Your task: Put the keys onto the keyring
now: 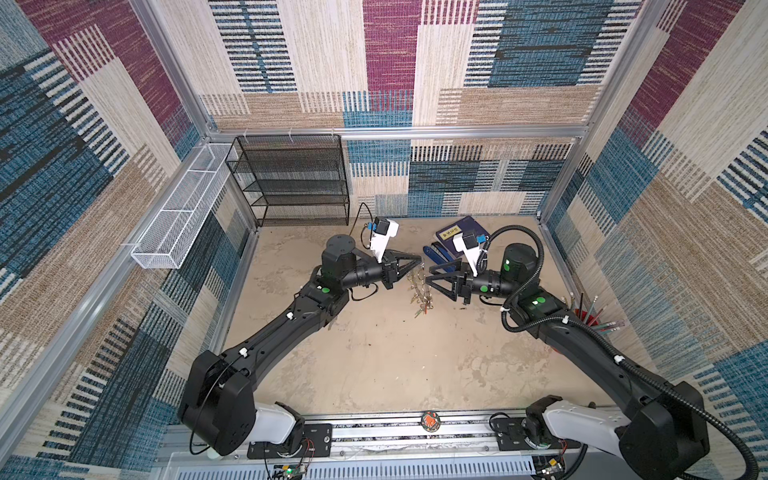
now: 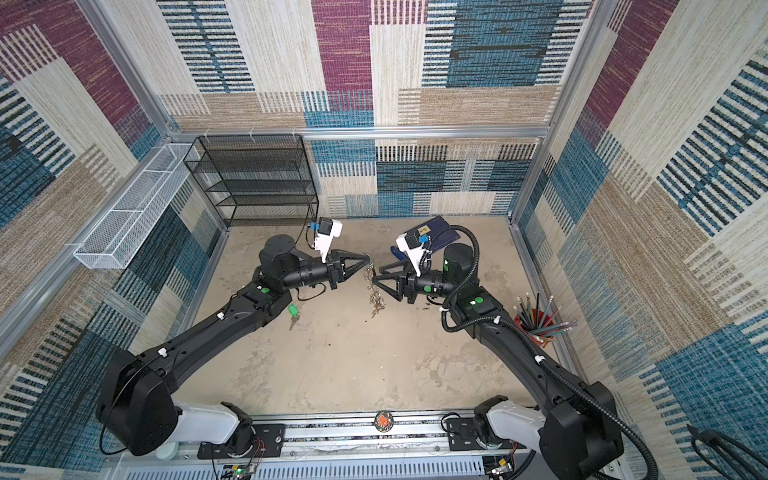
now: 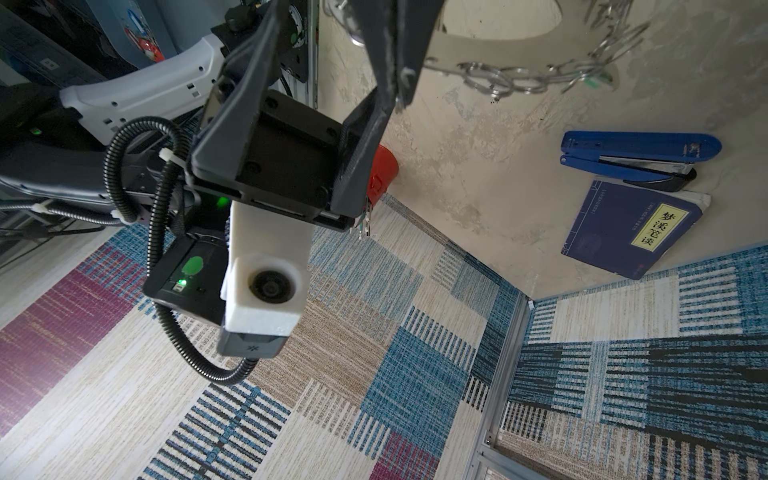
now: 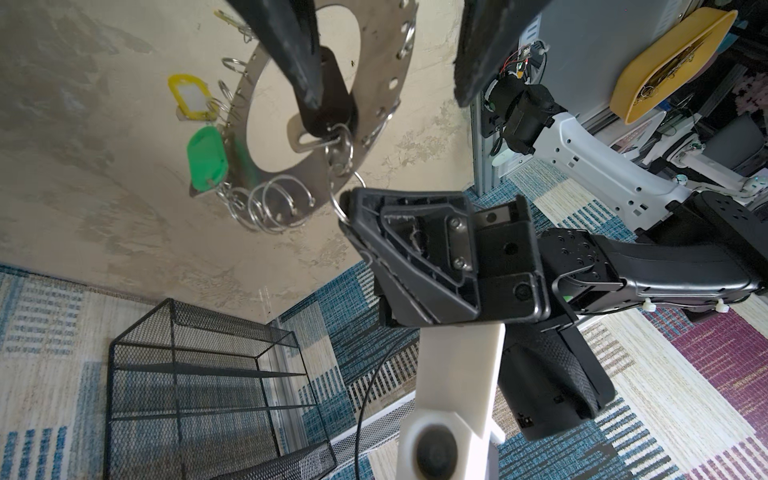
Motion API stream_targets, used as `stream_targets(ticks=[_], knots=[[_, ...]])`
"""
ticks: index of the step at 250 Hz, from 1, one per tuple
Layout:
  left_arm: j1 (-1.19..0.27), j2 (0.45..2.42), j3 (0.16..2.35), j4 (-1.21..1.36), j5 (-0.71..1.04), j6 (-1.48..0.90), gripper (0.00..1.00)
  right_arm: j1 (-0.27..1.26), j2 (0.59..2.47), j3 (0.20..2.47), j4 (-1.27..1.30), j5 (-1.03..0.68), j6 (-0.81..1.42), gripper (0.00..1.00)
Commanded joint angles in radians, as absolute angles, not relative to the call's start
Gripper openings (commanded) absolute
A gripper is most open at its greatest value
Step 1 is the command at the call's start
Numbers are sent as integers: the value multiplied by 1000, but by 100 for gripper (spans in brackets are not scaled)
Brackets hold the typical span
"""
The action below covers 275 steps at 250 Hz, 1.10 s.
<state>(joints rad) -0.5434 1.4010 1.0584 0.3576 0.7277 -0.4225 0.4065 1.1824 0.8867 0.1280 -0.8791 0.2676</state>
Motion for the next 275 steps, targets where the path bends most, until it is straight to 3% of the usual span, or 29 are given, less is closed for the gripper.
stream_targets(ticks=[1, 180, 275], knots=[[-544, 1404, 1077, 379, 724, -405, 0, 409, 1194, 882, 117, -856, 265, 53], [-541, 1387, 1078, 315, 646, -350, 0, 408, 1195, 868, 59, -824, 236, 50], [-540, 1388, 1077, 332, 645, -368, 0, 409, 1212, 862, 70, -823, 233, 31]])
